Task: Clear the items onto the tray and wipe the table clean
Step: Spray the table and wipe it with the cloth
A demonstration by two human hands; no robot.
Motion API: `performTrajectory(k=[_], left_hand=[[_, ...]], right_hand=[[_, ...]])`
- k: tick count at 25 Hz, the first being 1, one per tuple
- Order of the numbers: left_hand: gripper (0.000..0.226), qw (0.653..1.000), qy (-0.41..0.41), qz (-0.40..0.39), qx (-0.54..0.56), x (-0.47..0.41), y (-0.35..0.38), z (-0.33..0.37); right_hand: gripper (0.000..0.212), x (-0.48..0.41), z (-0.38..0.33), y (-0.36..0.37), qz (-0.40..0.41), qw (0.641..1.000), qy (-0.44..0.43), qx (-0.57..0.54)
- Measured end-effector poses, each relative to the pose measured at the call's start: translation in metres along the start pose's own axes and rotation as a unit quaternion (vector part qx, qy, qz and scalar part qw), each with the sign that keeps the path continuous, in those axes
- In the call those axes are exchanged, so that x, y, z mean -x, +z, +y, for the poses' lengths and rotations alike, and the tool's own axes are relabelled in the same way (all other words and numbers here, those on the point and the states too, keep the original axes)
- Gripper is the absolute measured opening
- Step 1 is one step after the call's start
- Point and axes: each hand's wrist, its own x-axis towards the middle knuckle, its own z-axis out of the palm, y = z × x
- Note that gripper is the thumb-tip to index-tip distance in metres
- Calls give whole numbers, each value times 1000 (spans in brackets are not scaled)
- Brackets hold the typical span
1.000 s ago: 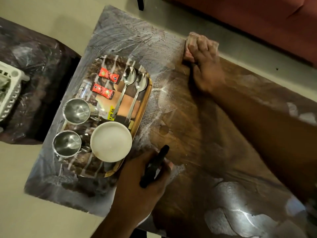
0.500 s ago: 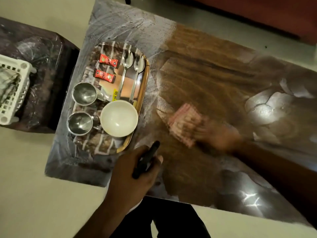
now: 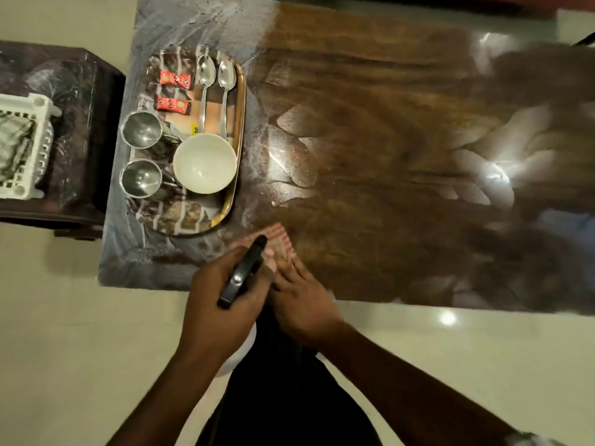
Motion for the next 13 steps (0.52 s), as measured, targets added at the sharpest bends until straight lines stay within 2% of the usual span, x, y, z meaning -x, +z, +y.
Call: performTrajectory(k=[1, 2, 5, 8, 11, 12, 13], left_hand=[[23, 1000, 5, 4, -6, 7, -2, -1], [22, 1000, 12, 5, -8, 15, -3, -1], [21, 1000, 13, 16, -13, 42, -7, -7], [18, 999, -10, 39, -12, 59, -12, -16], [19, 998, -16, 56, 2, 68, -18, -25], [20, 998, -21, 64, 3, 68, -20, -28], [22, 997, -25, 73, 3, 68, -22, -31]], right_hand=[[71, 19, 11, -1, -13, 999, -33, 21], [69, 38, 24, -6, -16, 999, -17, 32], [68, 98, 75, -24, 58, 979, 195, 17], [63, 141, 99, -30, 145, 900, 411, -16], [64, 103, 59, -21, 223, 766, 600, -61], [66, 81, 36, -16, 237, 748, 615, -76], [67, 60, 10, -10, 240, 760, 597, -87]])
